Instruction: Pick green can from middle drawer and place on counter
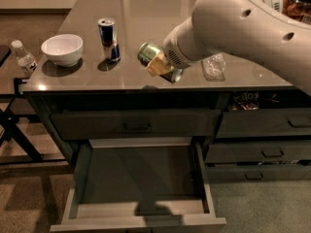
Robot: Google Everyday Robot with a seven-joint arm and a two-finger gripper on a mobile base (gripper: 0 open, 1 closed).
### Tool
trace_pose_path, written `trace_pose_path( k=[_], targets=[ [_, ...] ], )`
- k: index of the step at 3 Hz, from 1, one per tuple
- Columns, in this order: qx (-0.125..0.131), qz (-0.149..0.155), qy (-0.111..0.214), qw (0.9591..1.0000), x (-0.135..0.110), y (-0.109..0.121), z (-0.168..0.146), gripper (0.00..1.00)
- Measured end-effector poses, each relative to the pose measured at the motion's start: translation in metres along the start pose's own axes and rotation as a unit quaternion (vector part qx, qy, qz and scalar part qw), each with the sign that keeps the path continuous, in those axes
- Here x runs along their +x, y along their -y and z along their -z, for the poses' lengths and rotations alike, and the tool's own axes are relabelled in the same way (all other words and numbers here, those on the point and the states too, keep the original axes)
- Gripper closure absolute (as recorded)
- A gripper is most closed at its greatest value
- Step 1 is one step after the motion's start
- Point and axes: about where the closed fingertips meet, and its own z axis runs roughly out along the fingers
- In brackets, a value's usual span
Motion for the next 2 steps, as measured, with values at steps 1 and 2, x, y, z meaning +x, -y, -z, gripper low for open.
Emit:
trace_pose_path(
  k=[1, 2],
  targets=[
    [0.001, -0.005, -0.006, 1.0000, -0.007, 0.014, -0.014, 1.00],
    [0.004, -0.010, -0.017, 0.9998, -0.014, 0.040, -0.035, 1.00]
  ],
)
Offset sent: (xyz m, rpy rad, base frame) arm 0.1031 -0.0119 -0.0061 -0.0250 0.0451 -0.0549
